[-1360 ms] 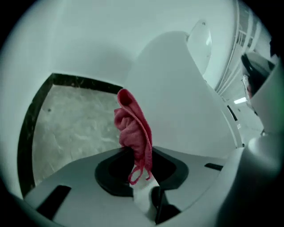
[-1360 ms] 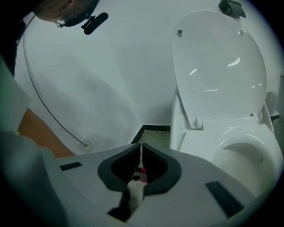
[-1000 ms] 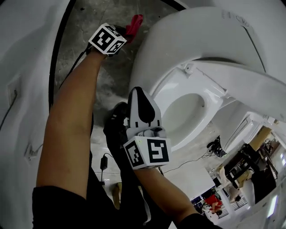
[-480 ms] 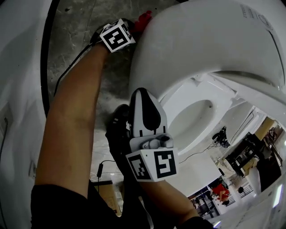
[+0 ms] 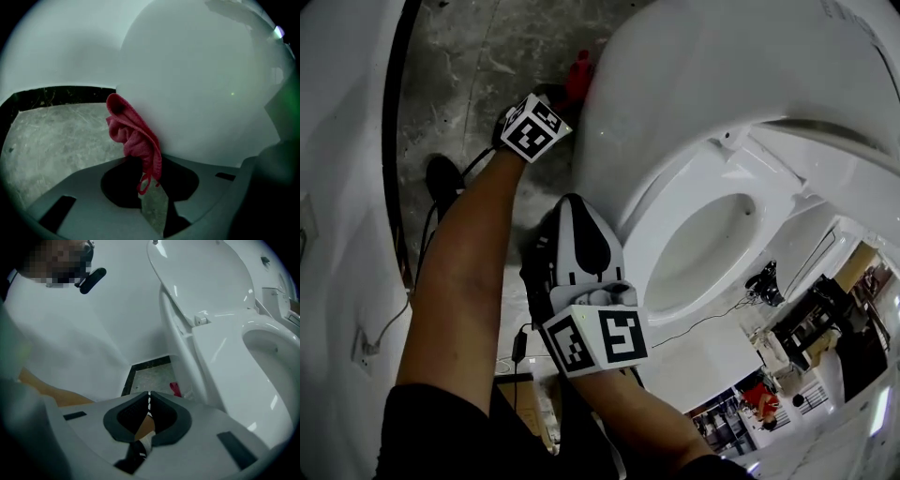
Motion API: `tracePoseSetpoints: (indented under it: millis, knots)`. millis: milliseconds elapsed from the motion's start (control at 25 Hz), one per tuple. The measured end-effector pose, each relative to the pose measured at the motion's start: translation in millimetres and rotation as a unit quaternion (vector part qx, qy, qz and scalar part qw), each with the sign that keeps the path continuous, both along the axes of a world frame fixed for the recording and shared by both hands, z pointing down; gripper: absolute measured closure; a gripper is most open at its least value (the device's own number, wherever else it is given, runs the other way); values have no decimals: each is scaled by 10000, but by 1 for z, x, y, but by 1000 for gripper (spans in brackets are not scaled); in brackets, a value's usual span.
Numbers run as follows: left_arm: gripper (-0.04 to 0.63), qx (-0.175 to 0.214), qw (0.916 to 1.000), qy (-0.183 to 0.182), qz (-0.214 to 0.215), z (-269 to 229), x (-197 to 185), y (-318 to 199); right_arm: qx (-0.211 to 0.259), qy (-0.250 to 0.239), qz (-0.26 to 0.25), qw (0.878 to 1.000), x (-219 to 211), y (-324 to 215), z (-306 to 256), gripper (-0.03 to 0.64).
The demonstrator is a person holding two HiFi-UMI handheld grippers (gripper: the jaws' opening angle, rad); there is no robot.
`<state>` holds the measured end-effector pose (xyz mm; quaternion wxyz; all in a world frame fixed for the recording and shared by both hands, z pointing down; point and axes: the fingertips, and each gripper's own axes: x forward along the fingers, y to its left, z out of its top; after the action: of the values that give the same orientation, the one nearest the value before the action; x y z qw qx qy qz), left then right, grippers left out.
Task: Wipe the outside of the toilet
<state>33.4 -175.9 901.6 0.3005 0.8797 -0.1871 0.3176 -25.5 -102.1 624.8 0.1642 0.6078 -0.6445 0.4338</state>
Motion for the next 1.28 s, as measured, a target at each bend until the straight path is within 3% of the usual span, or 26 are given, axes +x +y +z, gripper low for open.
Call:
tracePoseSetpoints:
  millis: [320, 560, 720, 880, 960, 1040, 1120, 1280]
  knots:
    - [500, -646, 9976, -84, -254, 12, 1, 113, -108, 92, 4, 9999, 15, 38, -3, 577]
    - [503, -1015, 9931, -165, -573, 1, -7, 159, -73, 40, 83, 9999, 15, 49, -21, 577]
    - [505, -1485, 9883, -344, 5, -13, -6, 218, 32, -3, 83, 10000, 12, 52, -40, 577]
    - [505, -2311, 9714, -50, 548, -54, 4, 302, 295, -82, -40, 9995, 3, 53, -74, 577]
    - [505, -2501, 9660, -13, 652, -82, 0, 334, 449, -116, -86, 9989, 8, 53, -97, 577]
    - [505, -2527, 9667, -56, 412, -114, -19, 346, 684, -169, -105, 9975, 17, 50, -127, 577]
    - [505, -2463, 9691, -15, -153, -152, -43, 334, 988, -205, -137, 9948, 27, 44, -162, 577]
    - [505, -1758, 9751, 244, -1330, -255, -90, 256, 1650, -267, -336, 9854, 50, 31, -244, 577]
